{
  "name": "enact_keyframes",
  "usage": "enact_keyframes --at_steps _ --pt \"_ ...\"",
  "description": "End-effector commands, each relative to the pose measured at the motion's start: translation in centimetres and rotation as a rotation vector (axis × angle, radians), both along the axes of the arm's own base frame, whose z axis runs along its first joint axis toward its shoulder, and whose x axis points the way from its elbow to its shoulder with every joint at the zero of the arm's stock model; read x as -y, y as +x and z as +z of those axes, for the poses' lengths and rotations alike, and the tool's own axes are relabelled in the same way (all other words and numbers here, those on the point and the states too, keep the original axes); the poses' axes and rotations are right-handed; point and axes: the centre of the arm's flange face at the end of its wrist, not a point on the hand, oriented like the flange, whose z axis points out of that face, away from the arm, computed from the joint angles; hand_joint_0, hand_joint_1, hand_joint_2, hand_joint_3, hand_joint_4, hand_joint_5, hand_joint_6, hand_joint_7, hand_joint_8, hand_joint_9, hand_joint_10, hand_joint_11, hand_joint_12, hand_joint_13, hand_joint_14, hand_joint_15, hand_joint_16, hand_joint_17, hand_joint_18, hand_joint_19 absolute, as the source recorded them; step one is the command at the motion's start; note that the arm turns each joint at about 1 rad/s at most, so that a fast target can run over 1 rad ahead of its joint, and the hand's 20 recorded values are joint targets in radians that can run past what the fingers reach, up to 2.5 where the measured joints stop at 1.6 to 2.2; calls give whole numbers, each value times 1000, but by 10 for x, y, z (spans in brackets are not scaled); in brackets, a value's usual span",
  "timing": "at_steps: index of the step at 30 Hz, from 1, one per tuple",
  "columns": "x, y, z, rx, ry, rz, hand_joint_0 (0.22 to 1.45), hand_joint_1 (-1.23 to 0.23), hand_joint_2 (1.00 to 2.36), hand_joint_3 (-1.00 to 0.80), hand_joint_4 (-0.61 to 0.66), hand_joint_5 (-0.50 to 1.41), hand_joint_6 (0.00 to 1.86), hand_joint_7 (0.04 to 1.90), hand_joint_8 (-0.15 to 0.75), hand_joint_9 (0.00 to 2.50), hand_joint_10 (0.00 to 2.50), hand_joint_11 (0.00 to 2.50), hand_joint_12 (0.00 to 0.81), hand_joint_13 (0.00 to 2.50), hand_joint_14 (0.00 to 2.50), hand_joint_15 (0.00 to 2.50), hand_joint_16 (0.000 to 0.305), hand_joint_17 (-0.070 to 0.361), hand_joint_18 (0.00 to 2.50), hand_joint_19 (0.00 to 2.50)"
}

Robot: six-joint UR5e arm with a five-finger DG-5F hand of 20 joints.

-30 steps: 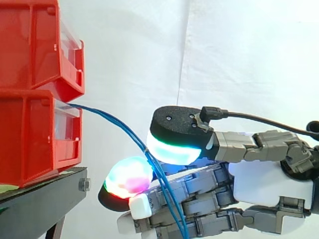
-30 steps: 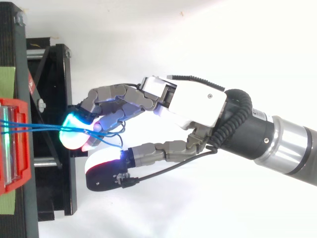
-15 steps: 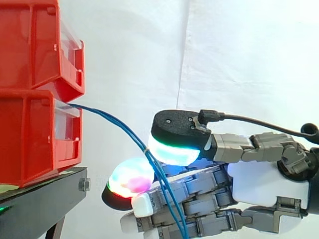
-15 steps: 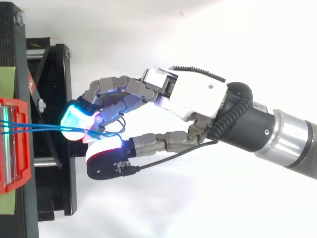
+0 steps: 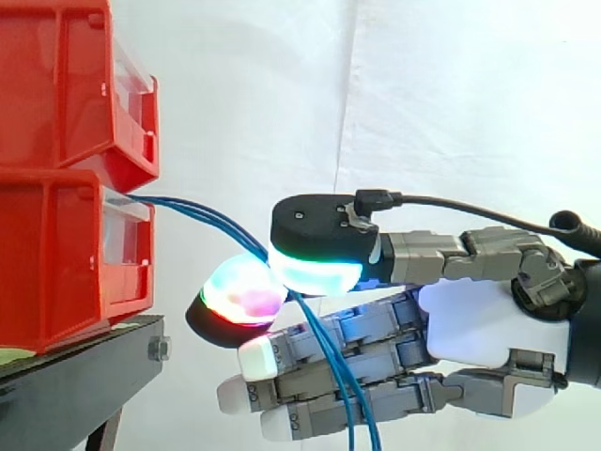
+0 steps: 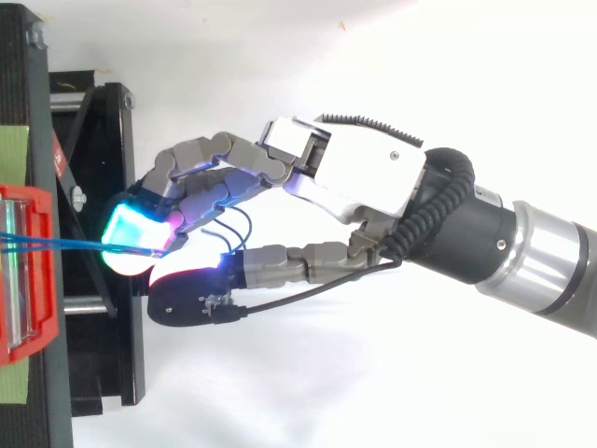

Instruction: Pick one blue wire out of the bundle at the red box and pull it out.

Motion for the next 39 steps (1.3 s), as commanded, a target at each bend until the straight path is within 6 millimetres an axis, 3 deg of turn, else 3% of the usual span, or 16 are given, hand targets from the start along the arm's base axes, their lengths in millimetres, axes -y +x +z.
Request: enact_keyframes --at_steps 1,8,19,39 --pt "0 1 1 -2 -3 2 590 -771 1015 -104 251 -181 881 828 375 766 9 476 463 580 6 217 68 153 526 210" --pt "0 1 0 -7 -9 1 577 -760 1013 -124 269 -175 875 853 382 778 8 473 471 587 6 221 70 157 536 213" --pt "0 -1 -2 -29 -13 4 549 -713 1014 -294 249 -169 848 910 364 782 10 481 445 571 7 231 64 143 478 248" --pt "1 -2 -2 -35 -10 3 582 -754 1016 -148 214 -168 889 963 379 807 11 497 460 617 7 237 67 150 554 226"
